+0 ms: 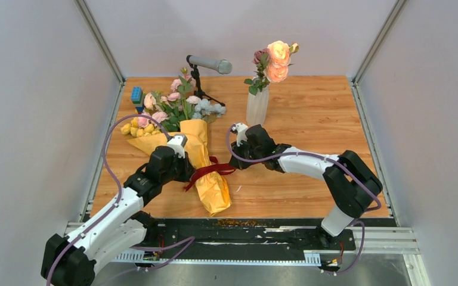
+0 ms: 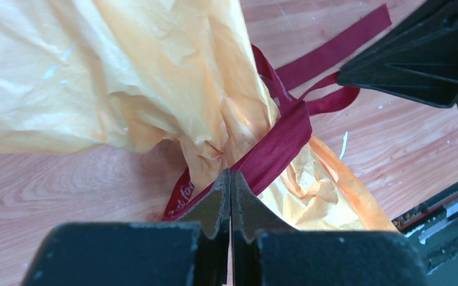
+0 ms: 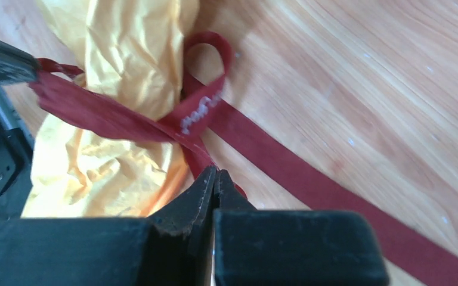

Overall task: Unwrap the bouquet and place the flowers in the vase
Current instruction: Untie the ribbon from the wrapping paper.

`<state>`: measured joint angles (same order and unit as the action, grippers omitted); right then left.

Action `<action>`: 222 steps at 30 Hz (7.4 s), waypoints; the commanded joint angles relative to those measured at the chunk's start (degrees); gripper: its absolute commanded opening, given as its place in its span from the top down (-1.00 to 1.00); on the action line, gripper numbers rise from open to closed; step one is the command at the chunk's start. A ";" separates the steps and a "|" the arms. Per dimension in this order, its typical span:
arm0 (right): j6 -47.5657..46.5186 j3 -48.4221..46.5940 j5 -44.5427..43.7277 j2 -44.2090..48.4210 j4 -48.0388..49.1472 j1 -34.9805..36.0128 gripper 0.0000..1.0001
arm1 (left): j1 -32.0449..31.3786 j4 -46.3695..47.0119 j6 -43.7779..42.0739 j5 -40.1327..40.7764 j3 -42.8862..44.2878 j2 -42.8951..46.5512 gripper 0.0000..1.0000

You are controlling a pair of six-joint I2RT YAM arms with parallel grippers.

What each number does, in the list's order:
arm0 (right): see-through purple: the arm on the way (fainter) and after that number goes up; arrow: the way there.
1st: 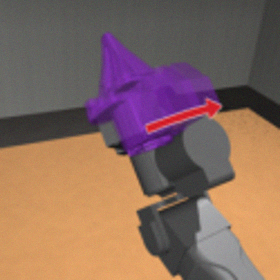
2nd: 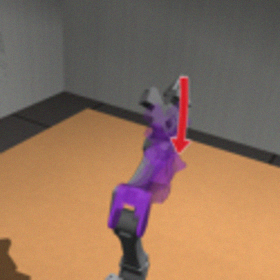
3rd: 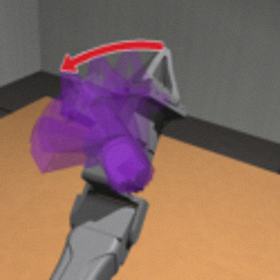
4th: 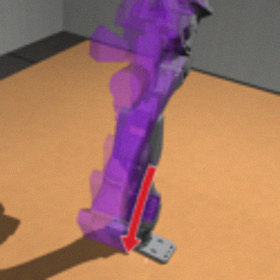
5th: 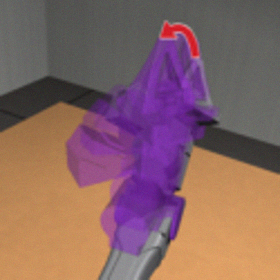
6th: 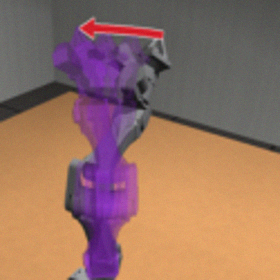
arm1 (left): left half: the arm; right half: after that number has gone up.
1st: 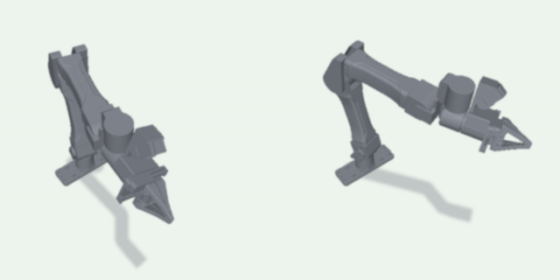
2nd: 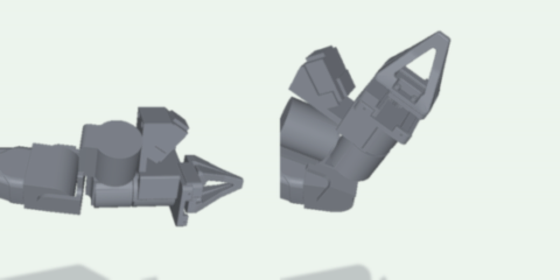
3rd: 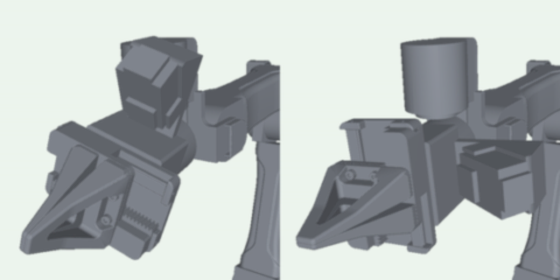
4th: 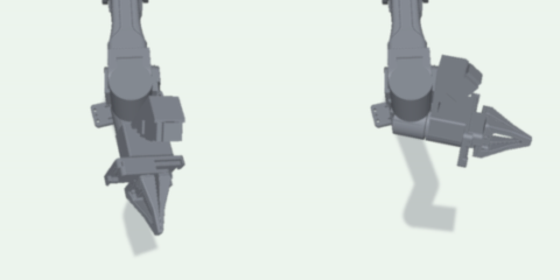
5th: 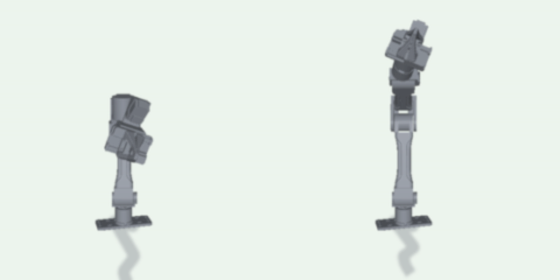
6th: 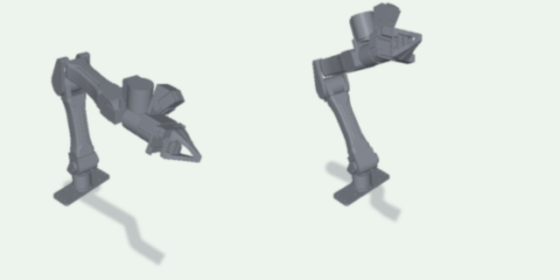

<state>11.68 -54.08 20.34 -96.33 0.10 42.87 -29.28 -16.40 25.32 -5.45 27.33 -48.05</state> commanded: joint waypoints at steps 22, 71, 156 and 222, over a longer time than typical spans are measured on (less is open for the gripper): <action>17.82 22.70 -28.73 21.81 -3.07 -0.22 0.88 | 0.45 -15.84 18.73 21.08 -6.85 24.09 0.85; 4.98 13.39 -15.19 15.27 -1.28 -2.09 -0.40 | -19.15 -0.80 1.53 26.12 9.27 -11.09 1.00; 14.84 21.59 -45.47 36.51 -17.85 -6.35 1.00 | -24.78 5.09 -19.38 23.32 31.41 -48.24 -0.41; 15.01 23.76 -44.52 36.41 -13.02 -6.31 1.00 | 7.56 -19.96 8.00 46.40 10.31 19.77 1.00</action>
<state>27.14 -27.07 -23.11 -58.76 -16.32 36.80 -23.75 -30.39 29.19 31.42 36.12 -34.92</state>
